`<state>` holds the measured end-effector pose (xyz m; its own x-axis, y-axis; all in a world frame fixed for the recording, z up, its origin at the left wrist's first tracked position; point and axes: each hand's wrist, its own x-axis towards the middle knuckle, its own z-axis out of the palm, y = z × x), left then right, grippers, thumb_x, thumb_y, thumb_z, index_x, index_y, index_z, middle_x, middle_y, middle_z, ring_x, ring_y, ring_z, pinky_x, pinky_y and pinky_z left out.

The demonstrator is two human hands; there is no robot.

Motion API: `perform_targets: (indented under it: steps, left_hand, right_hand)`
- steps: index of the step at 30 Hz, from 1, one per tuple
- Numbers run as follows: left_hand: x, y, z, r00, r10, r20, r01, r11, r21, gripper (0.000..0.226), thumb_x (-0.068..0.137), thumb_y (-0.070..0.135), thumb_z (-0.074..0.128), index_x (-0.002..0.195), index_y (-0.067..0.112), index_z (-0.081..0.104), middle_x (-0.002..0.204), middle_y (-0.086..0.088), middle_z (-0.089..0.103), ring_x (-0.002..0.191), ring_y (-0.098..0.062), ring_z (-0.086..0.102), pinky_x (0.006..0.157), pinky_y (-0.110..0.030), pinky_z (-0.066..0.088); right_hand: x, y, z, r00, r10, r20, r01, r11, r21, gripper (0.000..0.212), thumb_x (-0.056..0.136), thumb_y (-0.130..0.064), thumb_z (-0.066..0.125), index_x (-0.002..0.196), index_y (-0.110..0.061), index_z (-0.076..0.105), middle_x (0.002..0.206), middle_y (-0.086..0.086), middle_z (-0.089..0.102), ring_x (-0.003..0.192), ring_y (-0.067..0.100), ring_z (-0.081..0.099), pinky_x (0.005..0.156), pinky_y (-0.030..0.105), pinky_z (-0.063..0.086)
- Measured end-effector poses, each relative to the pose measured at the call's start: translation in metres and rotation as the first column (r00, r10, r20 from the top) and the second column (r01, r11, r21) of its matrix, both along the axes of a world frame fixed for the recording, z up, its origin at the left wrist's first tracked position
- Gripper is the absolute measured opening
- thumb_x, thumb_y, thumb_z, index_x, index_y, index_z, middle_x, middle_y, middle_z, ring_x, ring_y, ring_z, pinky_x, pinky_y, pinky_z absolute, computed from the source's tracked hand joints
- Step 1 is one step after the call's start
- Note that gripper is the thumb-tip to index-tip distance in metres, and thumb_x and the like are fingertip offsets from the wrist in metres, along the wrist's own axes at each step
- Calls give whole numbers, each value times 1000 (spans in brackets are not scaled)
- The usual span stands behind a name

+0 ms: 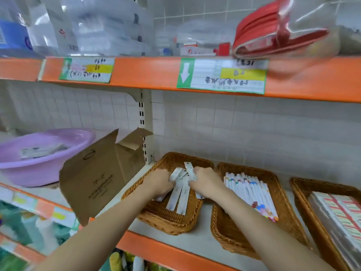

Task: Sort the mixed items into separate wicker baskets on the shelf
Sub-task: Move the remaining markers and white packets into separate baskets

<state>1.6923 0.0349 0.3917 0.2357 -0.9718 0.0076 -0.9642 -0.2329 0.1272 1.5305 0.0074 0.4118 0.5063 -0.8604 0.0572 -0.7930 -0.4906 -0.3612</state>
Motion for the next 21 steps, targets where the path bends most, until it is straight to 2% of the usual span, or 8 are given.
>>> perform_targets:
  steps: [2,4,6,9,13,17,19,21]
  left_hand:
    - [7,-6,-5,998,-60,10,60,998,-15,37,94,43,50,73,12,51,88,-13,65,84,-27,61,65,-30,42]
    - [12,-10,-10,993,-115,7,115,993,-38,32,92,42,53,98,11,57,104,-13,64,95,-28,61,72,-32,44]
    - [16,-13,-15,989,-149,2,149,988,-33,37,91,41,55,112,10,53,111,-13,61,101,-29,59,75,-34,45]
    - [19,-15,-19,983,-184,-3,184,983,-2,42,92,38,56,120,8,50,117,-16,58,105,-31,58,74,-33,44]
    - [18,-16,-20,972,-233,-9,233,972,-21,44,92,38,57,123,8,49,119,-15,58,105,-31,58,76,-34,46]
    - [16,-15,-21,959,-277,51,278,960,-12,46,94,46,51,122,10,52,123,-12,55,111,-30,56,86,-37,47]
    - [15,-14,-20,955,-292,52,294,956,-20,45,96,44,46,123,9,52,125,-13,53,112,-30,55,87,-38,47]
    - [13,-10,-18,953,-299,55,300,953,-31,42,98,40,43,125,8,52,126,-13,50,112,-31,54,87,-39,47]
  right_hand:
    - [16,5,-1,992,-25,-125,17,998,-66,34,94,-27,49,123,-9,50,111,12,60,100,31,60,64,29,40]
    - [30,8,-5,958,-77,-276,31,985,-170,38,96,-27,45,130,-11,47,121,12,59,108,30,59,70,31,39]
    - [40,7,-10,916,-120,-382,37,975,-218,35,96,-25,44,128,-13,52,123,9,61,111,27,59,72,31,39]
    - [49,7,-16,863,-160,-479,63,975,-212,28,96,-23,43,117,-15,61,120,5,63,110,24,60,73,28,40]
    - [52,8,-18,826,-179,-535,79,976,-204,30,99,-31,41,113,-15,62,118,7,64,112,24,57,76,30,39]
    - [45,13,-18,795,-176,-580,86,980,-179,45,99,-44,39,122,-11,60,132,10,55,129,27,38,98,39,35]
    - [38,16,-18,807,-173,-565,68,977,-203,43,100,-40,37,123,-12,61,134,8,52,128,25,35,102,41,30]
    - [28,20,-19,860,-168,-482,64,972,-226,43,100,-38,35,123,-13,61,133,7,51,126,24,36,102,41,29]
